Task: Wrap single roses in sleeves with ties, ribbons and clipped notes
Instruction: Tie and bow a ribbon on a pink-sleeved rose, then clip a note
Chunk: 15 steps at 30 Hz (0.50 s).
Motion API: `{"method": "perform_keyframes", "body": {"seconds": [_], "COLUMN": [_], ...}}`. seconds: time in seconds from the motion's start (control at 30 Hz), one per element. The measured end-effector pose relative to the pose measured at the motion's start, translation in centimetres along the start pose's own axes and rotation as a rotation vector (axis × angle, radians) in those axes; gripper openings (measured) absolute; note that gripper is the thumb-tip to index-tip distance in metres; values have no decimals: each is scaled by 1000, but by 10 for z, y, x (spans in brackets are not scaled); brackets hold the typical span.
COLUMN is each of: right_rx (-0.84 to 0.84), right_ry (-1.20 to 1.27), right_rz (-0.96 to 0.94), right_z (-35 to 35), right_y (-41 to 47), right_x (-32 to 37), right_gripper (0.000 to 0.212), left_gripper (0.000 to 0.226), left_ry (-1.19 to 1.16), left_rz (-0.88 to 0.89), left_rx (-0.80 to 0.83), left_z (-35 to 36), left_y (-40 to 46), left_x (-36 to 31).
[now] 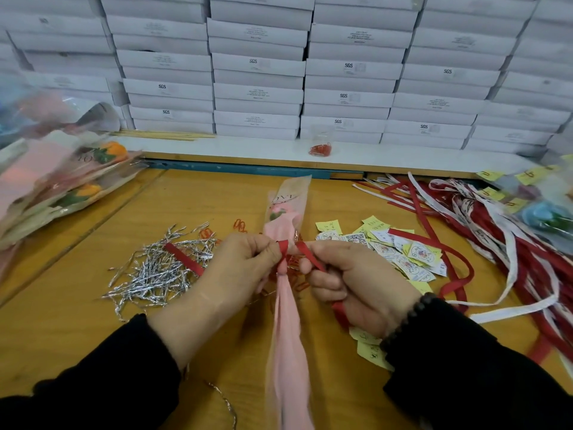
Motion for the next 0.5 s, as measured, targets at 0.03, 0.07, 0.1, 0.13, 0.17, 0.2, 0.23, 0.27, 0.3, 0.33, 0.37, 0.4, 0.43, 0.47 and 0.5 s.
{"method": "perform_keyframes", "body": {"seconds": [0.03, 0.07, 0.1, 0.13, 0.17, 0.2, 0.23, 0.27, 0.3, 0.33, 0.37, 0.4, 0.43, 0.47, 0.5], "right_rx": [-2, -3, -3, -2, -2, 1, 6, 16, 29, 44, 62, 81, 99, 110, 115], "right_ry": [3, 1, -12, -39, -75, -114, -156, -206, -267, -335, -397, -445, -481, -510, -534], "right_rz": [-18, -33, -46, -60, -72, -84, -98, -116, -138, -162, -184, -201, -211, -218, -225], "right_z": [1, 1, 1, 0, -1, -1, -2, -2, -2, -2, -1, 0, 1, 2, 3], "right_y": [0, 0, 0, -1, -1, -1, -2, -2, -2, -2, -3, -4, -4, -5, -6], "right_x": [-1, -2, -2, -3, -3, -4, -4, -4, -4, -4, -3, -3, -2, -2, -1], "right_gripper": [30, 31, 32, 34, 36, 38, 39, 40, 39, 38, 36, 34, 33, 34, 36], "left_gripper": [41, 40, 39, 38, 37, 36, 35, 35, 35, 35, 35, 35, 33, 32, 30], "left_ry": [-5, -1, 15, 36, 58, 75, 84, 86, 88, 90, 93, 93, 86, 78, 75], "left_rz": [-12, -19, -20, -19, -17, -16, -20, -29, -39, -49, -57, -61, -64, -70, -79], "left_rx": [13, 26, 33, 36, 38, 41, 48, 57, 69, 81, 92, 103, 117, 132, 145], "left_z": [-1, -1, -1, -1, 0, 0, 0, 0, -1, -1, 0, 0, 0, 0, 1], "left_y": [0, 1, 1, 2, 2, 2, 2, 3, 3, 3, 3, 3, 3, 3, 2], "left_x": [1, 1, 1, 1, 1, 1, 1, 2, 2, 2, 3, 2, 2, 2, 1]}}
Point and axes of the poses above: each hand's wrist, its own y-axis towards the middle knuckle, its own z-axis out of the palm, x = y × z, the point moved 4 cm from there along y, towards the middle knuckle, and after that the axes turned 15 degrees about -z, right-handed, at the moved point
